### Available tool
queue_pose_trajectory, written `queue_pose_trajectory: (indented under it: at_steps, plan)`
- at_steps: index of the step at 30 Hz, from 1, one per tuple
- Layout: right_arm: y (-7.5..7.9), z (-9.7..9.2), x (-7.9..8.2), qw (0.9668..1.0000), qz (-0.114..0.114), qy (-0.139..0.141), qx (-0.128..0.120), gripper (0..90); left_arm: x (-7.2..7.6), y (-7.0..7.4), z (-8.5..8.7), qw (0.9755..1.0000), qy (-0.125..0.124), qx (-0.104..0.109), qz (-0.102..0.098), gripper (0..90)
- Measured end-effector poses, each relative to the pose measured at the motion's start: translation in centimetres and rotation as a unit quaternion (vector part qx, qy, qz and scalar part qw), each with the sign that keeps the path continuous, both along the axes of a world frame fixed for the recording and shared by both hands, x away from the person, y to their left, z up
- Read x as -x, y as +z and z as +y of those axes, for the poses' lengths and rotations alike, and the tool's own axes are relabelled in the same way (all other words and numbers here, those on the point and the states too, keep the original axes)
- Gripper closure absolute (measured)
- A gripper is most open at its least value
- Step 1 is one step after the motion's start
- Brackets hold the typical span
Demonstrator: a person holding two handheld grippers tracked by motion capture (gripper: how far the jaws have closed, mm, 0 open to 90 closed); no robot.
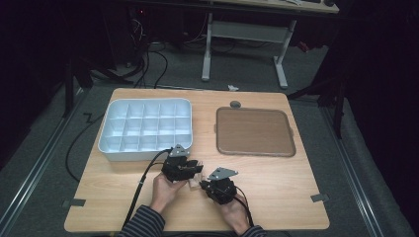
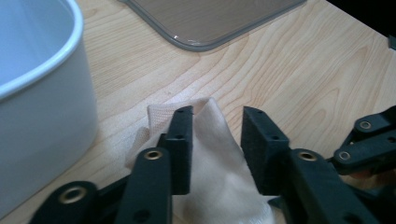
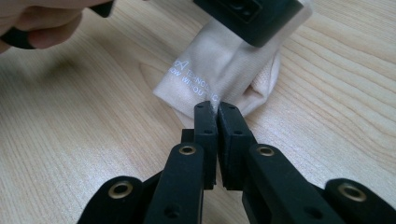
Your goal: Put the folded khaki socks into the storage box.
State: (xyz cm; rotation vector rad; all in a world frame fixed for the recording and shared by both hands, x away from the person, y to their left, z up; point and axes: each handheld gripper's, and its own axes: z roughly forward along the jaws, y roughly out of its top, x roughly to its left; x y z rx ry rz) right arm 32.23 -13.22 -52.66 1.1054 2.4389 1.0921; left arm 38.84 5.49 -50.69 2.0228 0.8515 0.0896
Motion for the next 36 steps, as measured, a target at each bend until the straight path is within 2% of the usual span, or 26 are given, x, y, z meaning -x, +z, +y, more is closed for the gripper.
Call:
queue_pose_trajectory:
  at_steps: [3,4,5,9,11,17,22,23,24,28,31,36]
  plan:
    - [0.0,0.0,0.0,1.0,0.0,-0.001,0.001,86.9,0.6,0.2,0.4,0.9999,0.014,0.0,-0.005,54.6]
    - [0.0,0.0,0.0,1.0,0.0,-0.001,-0.001,86.9,1.1,0.3,0.6,0.9995,0.028,-0.002,-0.014,51.0]
    - [0.0,0.0,0.0,1.0,0.0,-0.001,0.0,86.8,1.3,0.3,0.7,0.9993,0.031,-0.004,-0.02,45.5]
    - [0.0,0.0,0.0,1.0,-0.003,0.0,-0.001,86.8,2.2,0.2,1.0,0.9985,0.047,-0.017,-0.021,38.3]
    - [0.0,0.0,0.0,1.0,-0.002,-0.002,-0.003,86.8,2.6,-0.1,1.1,0.998,0.055,-0.025,-0.018,37.3]
    - [0.0,0.1,0.0,1.0,-0.002,-0.002,-0.002,86.7,3.0,-1.5,1.4,0.9972,0.07,-0.025,0.006,35.7]
    - [-0.2,0.3,0.0,1.0,-0.003,-0.003,0.006,86.6,3.0,-2.4,1.3,0.9966,0.073,-0.036,0.008,35.7]
    - [-0.3,0.3,0.0,0.9999,-0.007,-0.002,0.01,86.5,2.9,-2.5,1.3,0.9966,0.075,-0.033,0.008,35.4]
    - [-0.3,0.3,0.0,0.9999,-0.008,-0.002,0.012,86.4,2.8,-2.5,1.3,0.9965,0.077,-0.027,0.013,35.0]
    - [-0.3,0.3,0.0,0.9999,-0.007,-0.005,0.009,84.0,2.7,-2.3,1.3,0.9964,0.077,-0.032,0.015,35.2]
    - [-0.3,0.3,0.0,0.9999,-0.011,-0.007,0.007,77.9,2.6,-2.1,1.5,0.9964,0.078,-0.029,0.017,34.7]
    - [0.2,-0.1,0.4,0.9996,-0.021,-0.018,-0.007,69.1,2.4,-1.3,1.6,0.9964,0.083,-0.017,0.009,33.1]
